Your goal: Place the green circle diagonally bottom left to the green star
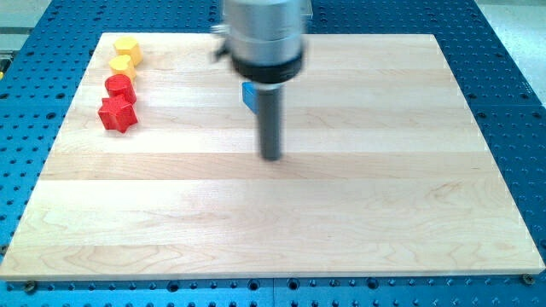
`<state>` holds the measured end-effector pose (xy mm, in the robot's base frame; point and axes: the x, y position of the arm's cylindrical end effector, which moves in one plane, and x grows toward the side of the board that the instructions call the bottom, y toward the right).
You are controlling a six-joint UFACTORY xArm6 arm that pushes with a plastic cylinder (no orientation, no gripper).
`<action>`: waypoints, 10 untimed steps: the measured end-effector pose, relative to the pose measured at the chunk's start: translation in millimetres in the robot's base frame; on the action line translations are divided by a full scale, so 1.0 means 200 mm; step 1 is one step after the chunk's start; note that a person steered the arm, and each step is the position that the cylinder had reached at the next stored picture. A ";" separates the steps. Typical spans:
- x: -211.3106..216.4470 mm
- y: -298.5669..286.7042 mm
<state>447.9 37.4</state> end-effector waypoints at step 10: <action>-0.98 -0.76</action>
<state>251.9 -115.5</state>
